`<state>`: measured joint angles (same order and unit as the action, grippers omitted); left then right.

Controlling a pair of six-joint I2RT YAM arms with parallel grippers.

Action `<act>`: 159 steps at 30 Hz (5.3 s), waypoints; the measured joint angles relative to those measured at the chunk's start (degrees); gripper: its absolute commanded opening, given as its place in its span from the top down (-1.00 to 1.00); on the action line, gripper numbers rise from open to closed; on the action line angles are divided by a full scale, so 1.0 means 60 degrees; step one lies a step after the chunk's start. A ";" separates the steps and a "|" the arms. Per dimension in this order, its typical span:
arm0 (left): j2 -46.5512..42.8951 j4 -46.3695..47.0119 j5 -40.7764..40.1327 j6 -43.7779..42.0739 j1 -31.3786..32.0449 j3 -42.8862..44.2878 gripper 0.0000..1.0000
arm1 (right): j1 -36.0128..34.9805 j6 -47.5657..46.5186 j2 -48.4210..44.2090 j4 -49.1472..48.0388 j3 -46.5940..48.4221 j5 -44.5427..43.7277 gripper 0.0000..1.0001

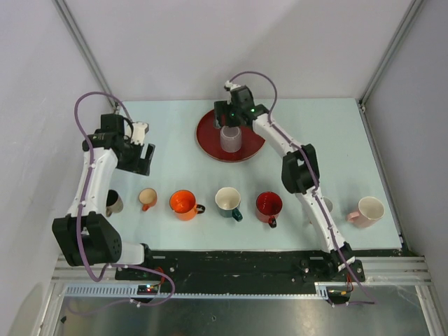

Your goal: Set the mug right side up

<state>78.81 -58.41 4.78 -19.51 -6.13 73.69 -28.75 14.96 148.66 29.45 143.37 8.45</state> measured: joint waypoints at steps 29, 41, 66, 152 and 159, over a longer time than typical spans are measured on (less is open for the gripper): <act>0.0146 0.0000 0.0069 0.0011 0.0004 -0.0291 -0.77 | 0.1891 -0.0641 -0.1359 0.2623 -0.0729 -0.0732 -0.78; 0.0153 0.0000 0.0069 0.0011 0.0076 -0.0291 -0.77 | 0.0849 0.0237 -0.0306 0.2728 -0.0018 -0.1096 -0.41; 0.0244 -0.0004 0.0069 0.0011 0.0262 -0.0262 -0.77 | 0.0987 -0.0153 -0.0295 0.2838 -0.0229 -0.0229 1.00; 0.8342 1.3289 0.7603 1.1657 0.2991 0.1585 -0.72 | 0.1235 0.2685 -0.1519 -0.3683 -0.3541 0.5191 1.00; 0.8761 1.3373 0.7788 1.1508 0.3013 0.2393 -0.72 | 0.1253 0.2634 -0.1519 -0.3639 -0.3592 0.5293 1.00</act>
<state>131.37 21.82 51.51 49.54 11.94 88.05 -21.23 30.76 139.55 7.62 121.82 40.21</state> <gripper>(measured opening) 0.864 0.121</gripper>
